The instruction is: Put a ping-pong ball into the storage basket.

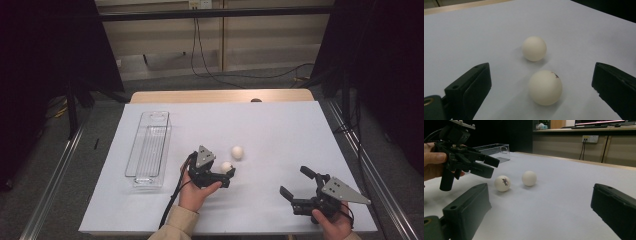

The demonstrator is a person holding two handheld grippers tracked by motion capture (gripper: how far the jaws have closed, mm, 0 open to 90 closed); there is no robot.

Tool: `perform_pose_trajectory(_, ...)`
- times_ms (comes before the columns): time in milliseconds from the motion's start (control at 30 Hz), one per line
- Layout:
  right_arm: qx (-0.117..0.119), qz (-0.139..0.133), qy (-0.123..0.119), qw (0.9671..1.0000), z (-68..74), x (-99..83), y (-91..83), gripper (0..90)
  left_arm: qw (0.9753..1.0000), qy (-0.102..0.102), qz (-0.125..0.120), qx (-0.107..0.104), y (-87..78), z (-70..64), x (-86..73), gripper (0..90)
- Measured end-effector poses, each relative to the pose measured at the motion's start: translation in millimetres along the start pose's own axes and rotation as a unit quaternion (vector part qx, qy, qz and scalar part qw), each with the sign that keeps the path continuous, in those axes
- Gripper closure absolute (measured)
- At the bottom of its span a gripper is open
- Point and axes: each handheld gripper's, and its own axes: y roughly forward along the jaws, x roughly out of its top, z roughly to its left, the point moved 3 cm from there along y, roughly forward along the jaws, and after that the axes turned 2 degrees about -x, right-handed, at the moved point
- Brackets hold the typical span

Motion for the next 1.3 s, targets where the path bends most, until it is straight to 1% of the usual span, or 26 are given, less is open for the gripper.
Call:
perform_pose_trajectory(233, 0.001, 0.001, 0.001, 1.0, -0.7, -0.4, -0.1, 1.7, 1.0, -0.003, 0.005, -0.003, 3.9, 1.3, -0.1, 2.8)
perform_pose_trajectory(300, 0.0, 0.001, 0.004, 1.0, -0.7, -0.4, -0.2, 1.7, 0.9999, -0.002, 0.01, -0.002, 4.3, 2.2, -0.2, 2.9)
perform_pose_trajectory(433, 0.0, 0.0, 0.004, 1.0, -1.1, -0.5, -0.1, 1.7, 0.9999, -0.009, 0.009, -0.001, 5.7, 2.8, -0.5, 3.0)
perform_pose_trajectory(633, 0.0, 0.0, 0.006, 1.0, -1.1, -0.5, 0.0, 1.7, 0.9998, -0.006, 0.017, -0.002, 8.1, 3.0, -1.2, 3.5)
perform_pose_trajectory(767, 0.0, 0.0, 0.005, 1.0, -1.2, -0.5, 0.0, 1.7, 0.9997, -0.009, 0.021, -0.002, 9.9, 3.5, -1.5, 3.5)
perform_pose_trajectory(833, 0.001, 0.0, 0.006, 1.0, -1.1, -0.5, 0.0, 1.7, 0.9996, -0.003, 0.027, 0.0, 10.9, 3.9, -1.5, 3.6)
perform_pose_trajectory(900, 0.0, -0.001, 0.006, 1.0, -1.4, -0.4, -0.2, 1.7, 0.9995, -0.005, 0.031, 0.0, 12.4, 2.9, -1.5, 3.6)
perform_pose_trajectory(933, 0.0, -0.001, 0.005, 1.0, -1.5, -0.3, -0.3, 1.7, 0.9994, 0.0, 0.035, 0.001, 12.7, 3.4, -1.5, 3.6)
perform_pose_trajectory(967, 0.0, -0.001, 0.006, 1.0, -1.6, -0.3, -0.3, 1.7, 0.9992, 0.001, 0.041, 0.002, 14.1, 3.3, -2.1, 3.6)
perform_pose_trajectory(1100, 0.0, -0.001, 0.005, 1.0, -1.8, -0.3, -0.5, 1.7, 0.9989, 0.0, 0.046, 0.007, 15.9, 3.5, -3.0, 4.6)
perform_pose_trajectory(1300, -0.001, 0.0, 0.005, 1.0, -2.0, -0.3, -0.6, 1.7, 0.9984, 0.004, 0.055, 0.005, 18.9, 3.0, -3.5, 6.1)
